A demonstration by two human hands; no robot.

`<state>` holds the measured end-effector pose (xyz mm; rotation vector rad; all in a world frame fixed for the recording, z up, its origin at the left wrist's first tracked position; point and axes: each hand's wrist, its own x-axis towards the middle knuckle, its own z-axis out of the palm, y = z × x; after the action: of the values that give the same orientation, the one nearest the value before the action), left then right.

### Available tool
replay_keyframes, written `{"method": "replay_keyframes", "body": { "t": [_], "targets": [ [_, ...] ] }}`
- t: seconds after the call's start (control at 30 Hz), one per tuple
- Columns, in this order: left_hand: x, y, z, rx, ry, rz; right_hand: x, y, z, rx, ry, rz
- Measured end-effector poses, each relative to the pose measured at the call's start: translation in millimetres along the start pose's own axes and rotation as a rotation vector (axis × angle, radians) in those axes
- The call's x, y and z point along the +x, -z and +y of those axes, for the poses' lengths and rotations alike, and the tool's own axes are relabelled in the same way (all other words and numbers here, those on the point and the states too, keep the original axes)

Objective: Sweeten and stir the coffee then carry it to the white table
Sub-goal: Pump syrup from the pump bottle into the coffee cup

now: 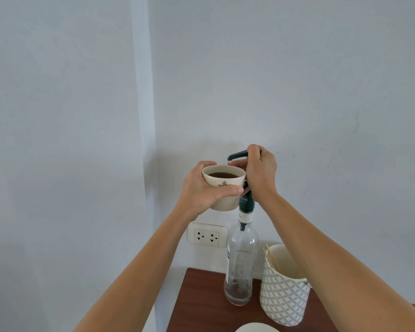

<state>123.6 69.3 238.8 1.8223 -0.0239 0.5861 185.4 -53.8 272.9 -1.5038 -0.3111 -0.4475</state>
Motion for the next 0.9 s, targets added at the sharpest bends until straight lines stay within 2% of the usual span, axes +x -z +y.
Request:
{"method": "replay_keyframes", "body": {
  "t": [0.9],
  "targets": [
    [-1.5,-1.0,-0.3,-0.017,0.005,-0.01,-6.9,3.3,-4.2,-0.025,0.02,-0.002]
  ]
}}
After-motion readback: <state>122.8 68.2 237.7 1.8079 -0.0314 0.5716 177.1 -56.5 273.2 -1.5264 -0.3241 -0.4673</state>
